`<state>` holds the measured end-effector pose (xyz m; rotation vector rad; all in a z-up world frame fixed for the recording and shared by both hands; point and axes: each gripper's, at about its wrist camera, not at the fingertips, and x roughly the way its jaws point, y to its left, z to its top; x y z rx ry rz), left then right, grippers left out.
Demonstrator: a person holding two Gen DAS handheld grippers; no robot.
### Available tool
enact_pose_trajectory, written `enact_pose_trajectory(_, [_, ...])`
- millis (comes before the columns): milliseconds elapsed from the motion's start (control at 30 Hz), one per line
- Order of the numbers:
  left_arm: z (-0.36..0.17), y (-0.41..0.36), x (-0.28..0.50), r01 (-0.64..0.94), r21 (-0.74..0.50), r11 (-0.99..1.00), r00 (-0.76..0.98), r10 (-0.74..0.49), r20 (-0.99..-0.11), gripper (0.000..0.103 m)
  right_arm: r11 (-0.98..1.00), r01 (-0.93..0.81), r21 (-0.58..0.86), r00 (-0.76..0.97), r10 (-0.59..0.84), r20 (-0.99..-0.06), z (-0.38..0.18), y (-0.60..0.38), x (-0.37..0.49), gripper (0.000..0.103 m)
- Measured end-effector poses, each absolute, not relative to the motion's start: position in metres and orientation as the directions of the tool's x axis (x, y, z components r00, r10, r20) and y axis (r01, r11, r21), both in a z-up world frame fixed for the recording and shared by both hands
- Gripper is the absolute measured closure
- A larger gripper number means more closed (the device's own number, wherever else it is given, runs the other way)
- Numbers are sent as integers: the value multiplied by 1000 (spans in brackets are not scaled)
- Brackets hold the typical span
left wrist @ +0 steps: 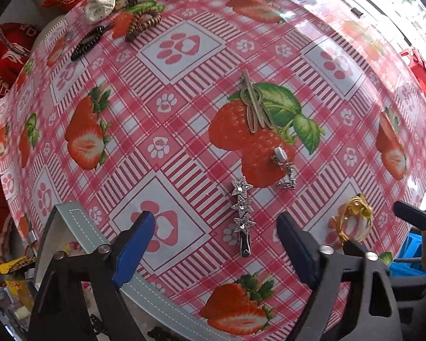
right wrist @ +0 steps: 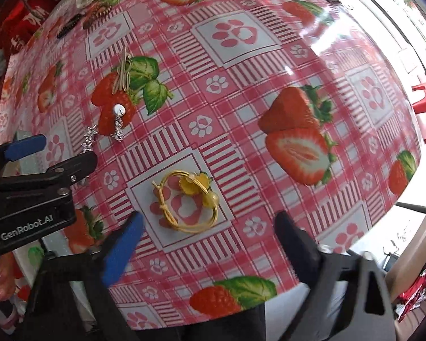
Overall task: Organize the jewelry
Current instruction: 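Move the right tool to the yellow flower clip while the left tool approaches the silver star pin, then grasp the yellow flower clip with the right tool while the left tool grasps the silver star pin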
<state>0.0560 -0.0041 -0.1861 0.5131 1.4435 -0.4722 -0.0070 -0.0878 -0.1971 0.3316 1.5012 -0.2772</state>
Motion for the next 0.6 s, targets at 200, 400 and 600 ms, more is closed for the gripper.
enact_pose_trajectory(200, [-197, -1, 58, 584, 44, 810, 66, 7, -998, 22, 941, 339, 3, 62, -20, -998, -211, -76, 3, 27])
enact_pose_trajectory(400, [-195, -11, 52, 588, 0, 809, 47, -34, -998, 43, 953, 301, -30, 79, -56, -995, -211, -58, 11, 49])
enact_pose_trajectory(600, [-192, -20, 45, 616, -40, 786, 24, -69, -997, 80, 945, 327, 11, 87, -19, -996, -203, -71, 12, 84])
